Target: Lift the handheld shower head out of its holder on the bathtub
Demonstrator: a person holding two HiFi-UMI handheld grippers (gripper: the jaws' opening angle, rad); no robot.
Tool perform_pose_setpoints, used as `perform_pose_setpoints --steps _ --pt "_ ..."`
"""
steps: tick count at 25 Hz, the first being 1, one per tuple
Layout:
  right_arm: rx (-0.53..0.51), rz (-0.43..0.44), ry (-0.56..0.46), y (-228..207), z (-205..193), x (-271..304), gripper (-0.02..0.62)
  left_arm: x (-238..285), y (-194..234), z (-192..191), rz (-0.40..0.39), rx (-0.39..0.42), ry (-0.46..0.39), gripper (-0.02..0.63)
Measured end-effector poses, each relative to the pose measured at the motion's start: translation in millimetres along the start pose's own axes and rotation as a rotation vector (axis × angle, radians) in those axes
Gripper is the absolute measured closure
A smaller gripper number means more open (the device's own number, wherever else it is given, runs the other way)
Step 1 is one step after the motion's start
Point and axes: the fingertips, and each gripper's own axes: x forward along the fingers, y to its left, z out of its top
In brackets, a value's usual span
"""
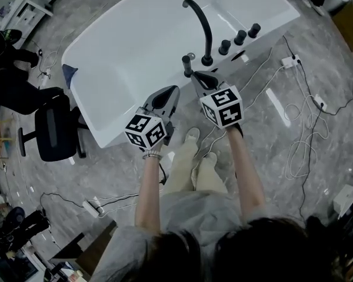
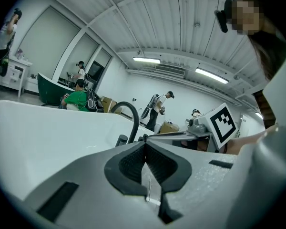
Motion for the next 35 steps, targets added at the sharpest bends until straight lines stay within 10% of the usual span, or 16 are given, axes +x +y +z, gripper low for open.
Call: perform_pose_setpoints --steps 35 --pt "0.106 -0.050 0.098 -53 -101 146 0.425 68 103 -85 0.014 -0.093 0.127 0.601"
